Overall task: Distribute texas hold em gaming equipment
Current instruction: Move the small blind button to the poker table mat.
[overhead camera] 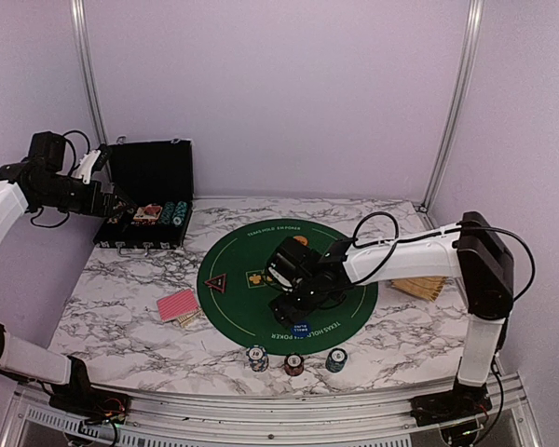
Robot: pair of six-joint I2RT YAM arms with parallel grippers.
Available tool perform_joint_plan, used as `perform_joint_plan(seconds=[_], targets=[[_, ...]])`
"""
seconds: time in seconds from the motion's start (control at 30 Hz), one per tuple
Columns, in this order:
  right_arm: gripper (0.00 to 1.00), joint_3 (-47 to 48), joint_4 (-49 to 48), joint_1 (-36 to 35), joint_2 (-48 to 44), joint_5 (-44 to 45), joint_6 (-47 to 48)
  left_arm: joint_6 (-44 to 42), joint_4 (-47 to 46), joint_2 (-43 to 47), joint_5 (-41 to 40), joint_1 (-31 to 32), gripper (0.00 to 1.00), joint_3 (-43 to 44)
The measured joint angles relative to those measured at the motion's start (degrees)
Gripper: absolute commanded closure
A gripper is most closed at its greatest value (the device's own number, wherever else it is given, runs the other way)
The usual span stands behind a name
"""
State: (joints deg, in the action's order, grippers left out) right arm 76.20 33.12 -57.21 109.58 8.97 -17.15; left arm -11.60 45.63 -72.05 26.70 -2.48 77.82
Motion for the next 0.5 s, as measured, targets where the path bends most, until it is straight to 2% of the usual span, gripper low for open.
perform_joint_plan(seconds=[0.3,0.5], targets=[[0.27,-0.8,0.5,-1.2,2.2,0.1,-0.4,0.0,0.1,0.2,0.3,0.0,0.01,0.0],[0.39,-2.6,-0.2,-1.2,2.2,-0.2,-1.1,0.0,0.1,0.3,0.3,0.0,0.01,0.0]])
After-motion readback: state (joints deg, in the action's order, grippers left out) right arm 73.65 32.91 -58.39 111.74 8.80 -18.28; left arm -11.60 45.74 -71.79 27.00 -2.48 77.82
